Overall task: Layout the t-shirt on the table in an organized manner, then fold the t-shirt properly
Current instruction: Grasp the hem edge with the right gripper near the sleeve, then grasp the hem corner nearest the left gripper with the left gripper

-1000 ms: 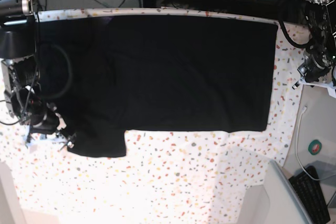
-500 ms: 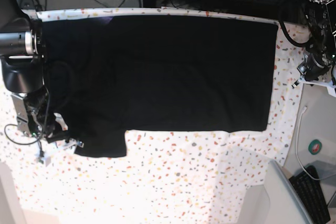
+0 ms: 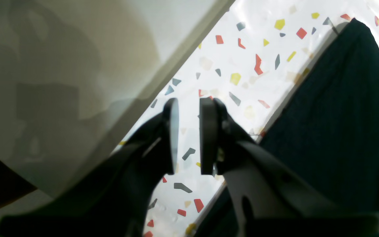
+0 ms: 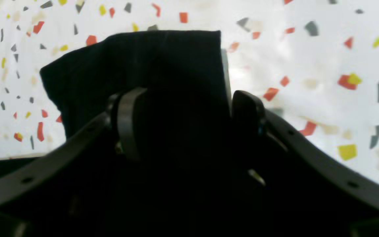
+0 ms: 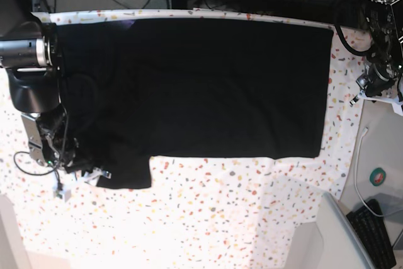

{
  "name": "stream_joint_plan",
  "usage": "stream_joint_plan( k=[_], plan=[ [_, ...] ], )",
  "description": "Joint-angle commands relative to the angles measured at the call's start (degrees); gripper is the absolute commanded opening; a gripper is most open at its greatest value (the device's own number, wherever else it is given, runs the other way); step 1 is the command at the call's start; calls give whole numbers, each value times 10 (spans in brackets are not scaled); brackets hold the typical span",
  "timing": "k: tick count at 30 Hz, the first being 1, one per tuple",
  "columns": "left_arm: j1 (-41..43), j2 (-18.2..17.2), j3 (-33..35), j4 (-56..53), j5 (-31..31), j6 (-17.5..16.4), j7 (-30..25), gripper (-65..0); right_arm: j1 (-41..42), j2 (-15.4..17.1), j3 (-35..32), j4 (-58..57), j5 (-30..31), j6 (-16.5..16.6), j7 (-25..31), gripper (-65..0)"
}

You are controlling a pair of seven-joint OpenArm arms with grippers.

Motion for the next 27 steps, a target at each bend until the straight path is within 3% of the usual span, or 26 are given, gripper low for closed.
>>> stream_joint_plan(
  k=[1, 8, 15, 21, 25, 27],
  plan=[
    [-4, -11, -4, 8, -1, -2, -11, -550, 19, 8, 0, 6, 2, 5, 15, -318],
    [-3, -12, -4, 8, -1, -2, -11, -551, 18, 5, 0, -21, 2, 5, 46, -342],
    [-3, -11, -4, 8, -1, -2, -11, -551, 14, 5, 3, -22, 2, 5, 69, -650],
    [-7, -11, 1, 8, -1, -2, -11, -550, 11, 7, 4, 14, 5, 5, 55, -650],
    [-33, -11, 2, -4, -1, -2, -11, -535, -41, 7, 4, 151, 5, 1, -2, -650],
    [-58, -11, 2, -32, -1, -2, -11, -469, -62, 7, 4, 204, 5, 0, -24, -650]
  ],
)
